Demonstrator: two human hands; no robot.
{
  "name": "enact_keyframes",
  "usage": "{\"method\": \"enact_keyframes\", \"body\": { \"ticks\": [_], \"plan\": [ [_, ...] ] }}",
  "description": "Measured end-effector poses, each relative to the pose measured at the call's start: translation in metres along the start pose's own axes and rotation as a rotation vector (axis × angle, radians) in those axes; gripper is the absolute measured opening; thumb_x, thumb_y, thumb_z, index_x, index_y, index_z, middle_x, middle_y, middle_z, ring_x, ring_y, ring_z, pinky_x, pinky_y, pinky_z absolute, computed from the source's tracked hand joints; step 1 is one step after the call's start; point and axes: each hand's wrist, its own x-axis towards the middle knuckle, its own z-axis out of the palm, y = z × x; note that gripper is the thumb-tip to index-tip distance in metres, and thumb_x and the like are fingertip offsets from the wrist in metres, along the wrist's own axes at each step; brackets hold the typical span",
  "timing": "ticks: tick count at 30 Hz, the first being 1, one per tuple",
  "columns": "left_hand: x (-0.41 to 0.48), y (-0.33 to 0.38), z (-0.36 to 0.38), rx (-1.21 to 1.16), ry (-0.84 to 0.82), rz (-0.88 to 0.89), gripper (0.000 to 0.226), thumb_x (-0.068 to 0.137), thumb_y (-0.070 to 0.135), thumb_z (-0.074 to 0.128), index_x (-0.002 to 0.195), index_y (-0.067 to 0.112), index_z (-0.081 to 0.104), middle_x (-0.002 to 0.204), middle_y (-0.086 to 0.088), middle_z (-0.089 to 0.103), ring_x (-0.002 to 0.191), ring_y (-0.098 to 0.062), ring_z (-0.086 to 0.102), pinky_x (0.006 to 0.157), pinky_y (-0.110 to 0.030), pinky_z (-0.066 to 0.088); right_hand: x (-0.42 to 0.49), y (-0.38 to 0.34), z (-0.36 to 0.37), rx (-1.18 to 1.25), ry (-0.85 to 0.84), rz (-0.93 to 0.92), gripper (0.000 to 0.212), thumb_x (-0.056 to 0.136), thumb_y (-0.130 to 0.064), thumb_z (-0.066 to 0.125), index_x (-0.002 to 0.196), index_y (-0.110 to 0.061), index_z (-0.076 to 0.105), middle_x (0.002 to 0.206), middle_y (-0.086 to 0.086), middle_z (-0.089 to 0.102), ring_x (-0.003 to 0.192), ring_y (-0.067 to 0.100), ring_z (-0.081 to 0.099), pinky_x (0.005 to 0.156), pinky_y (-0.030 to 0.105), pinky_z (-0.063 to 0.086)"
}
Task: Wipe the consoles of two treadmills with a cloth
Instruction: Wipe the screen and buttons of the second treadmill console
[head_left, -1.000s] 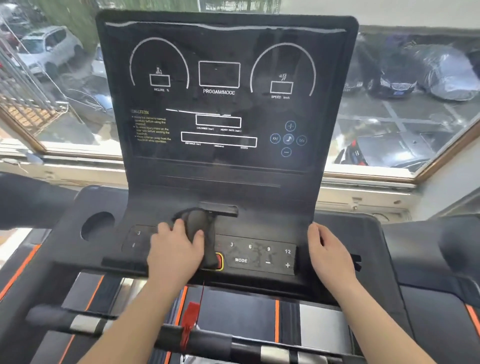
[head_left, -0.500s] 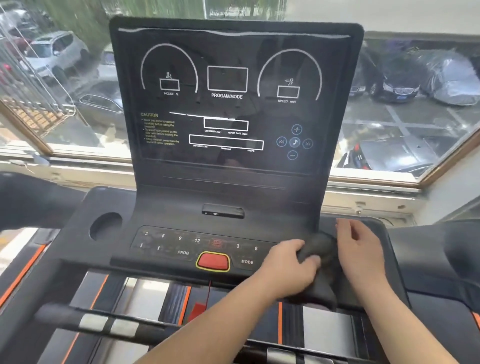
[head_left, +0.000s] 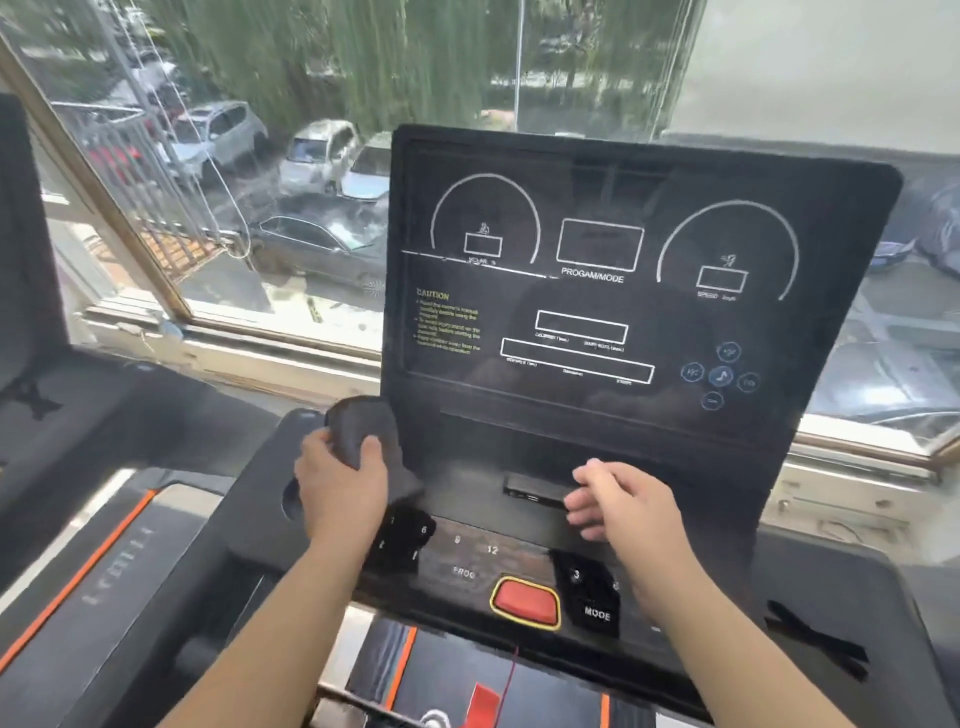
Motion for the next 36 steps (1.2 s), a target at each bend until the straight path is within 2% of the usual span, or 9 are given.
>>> {"method": "enact_keyframes", "body": {
  "ticks": [4, 10, 13, 19, 22, 25, 29, 32, 36],
  "plan": [
    [-0.008, 0.001, 0.039, 0.127, -0.096, 0.025, 0.051, 0.100, 0.038, 0.061, 0.144, 0.017, 0.044, 0.139, -0.018, 0.051, 0.118, -0.045, 0.059, 0.100, -0.051, 0.050, 0.005, -0.002, -0.009, 0.050, 0.109, -0.006, 0.026, 0.104, -0.022, 0.059, 0.092, -0.012, 0.079, 0.079, 0.013, 0.079, 0.071, 0.022, 0.072, 0.073, 0.038, 0.059],
    [-0.047, 0.029, 0.083, -0.054, -0.086, 0.087, 0.044, 0.101, 0.022, 0.065, 0.138, 0.011, 0.043, 0.137, -0.014, 0.049, 0.113, -0.039, 0.060, 0.089, -0.038, 0.042, 0.009, 0.003, -0.055, 0.115, 0.254, -0.004, 0.027, 0.105, -0.023, 0.058, 0.092, -0.013, 0.079, 0.078, 0.011, 0.079, 0.073, 0.025, 0.074, 0.078, 0.043, 0.062],
    [-0.069, 0.034, 0.103, -0.038, -0.115, 0.329, 0.044, 0.093, 0.008, 0.071, 0.131, 0.014, 0.050, 0.127, -0.005, 0.045, 0.106, -0.030, 0.059, 0.087, -0.032, 0.041, 0.009, 0.008, -0.080, 0.167, 0.293, 0.000, 0.026, 0.105, -0.023, 0.059, 0.095, -0.010, 0.079, 0.081, 0.015, 0.079, 0.071, 0.024, 0.073, 0.077, 0.041, 0.061],
    [-0.123, 0.039, 0.155, 0.097, -0.147, 0.696, 0.052, 0.076, -0.008, 0.074, 0.120, 0.013, 0.056, 0.120, -0.014, 0.050, 0.093, -0.035, 0.059, 0.076, -0.039, 0.051, 0.008, 0.024, -0.126, 0.217, 0.375, 0.020, 0.022, 0.103, -0.019, 0.059, 0.095, -0.009, 0.077, 0.084, 0.021, 0.078, 0.072, 0.026, 0.071, 0.071, 0.038, 0.058],
    [-0.167, 0.041, 0.186, 0.199, -0.313, 0.833, 0.059, 0.076, -0.001, 0.076, 0.122, 0.025, 0.050, 0.121, -0.010, 0.050, 0.092, -0.034, 0.057, 0.071, -0.042, 0.054, 0.004, 0.032, -0.145, 0.177, 0.468, 0.011, 0.021, 0.103, -0.021, 0.056, 0.099, -0.015, 0.076, 0.090, 0.011, 0.077, 0.084, 0.025, 0.070, 0.079, 0.038, 0.057],
    [-0.214, 0.047, 0.220, 0.307, -0.543, 0.957, 0.051, 0.085, 0.008, 0.069, 0.128, 0.029, 0.051, 0.125, -0.004, 0.048, 0.095, -0.031, 0.057, 0.073, -0.043, 0.054, 0.003, 0.039, -0.162, 0.207, 0.568, -0.011, 0.017, 0.107, -0.023, 0.052, 0.117, -0.020, 0.065, 0.107, -0.001, 0.069, 0.091, 0.019, 0.063, 0.073, 0.026, 0.049],
    [-0.246, 0.057, 0.234, 0.084, -0.919, 0.766, 0.042, 0.095, 0.014, 0.063, 0.133, 0.029, 0.056, 0.131, 0.001, 0.051, 0.114, -0.020, 0.058, 0.103, -0.034, 0.047, 0.004, 0.043, -0.179, 0.173, 0.613, -0.007, 0.020, 0.106, -0.021, 0.054, 0.126, -0.024, 0.057, 0.122, 0.001, 0.062, 0.112, 0.020, 0.058, 0.092, 0.031, 0.045],
    [-0.227, 0.065, 0.214, -0.186, -0.772, 0.632, 0.041, 0.091, 0.014, 0.067, 0.127, 0.031, 0.059, 0.124, 0.008, 0.057, 0.112, 0.000, 0.056, 0.104, -0.025, 0.045, 0.010, 0.034, -0.180, 0.147, 0.572, -0.033, 0.019, 0.106, -0.020, 0.054, 0.124, -0.026, 0.056, 0.124, 0.000, 0.060, 0.111, 0.019, 0.055, 0.094, 0.033, 0.039],
    [-0.161, 0.083, 0.155, -0.390, -0.460, 0.497, 0.038, 0.091, 0.021, 0.074, 0.123, 0.037, 0.060, 0.122, 0.010, 0.068, 0.113, -0.010, 0.065, 0.103, -0.039, 0.054, 0.029, 0.013, -0.151, 0.026, 0.424, -0.020, 0.041, 0.105, -0.028, 0.053, 0.144, -0.018, 0.053, 0.147, 0.005, 0.053, 0.128, 0.024, 0.052, 0.104, 0.036, 0.040]
  ]
}}
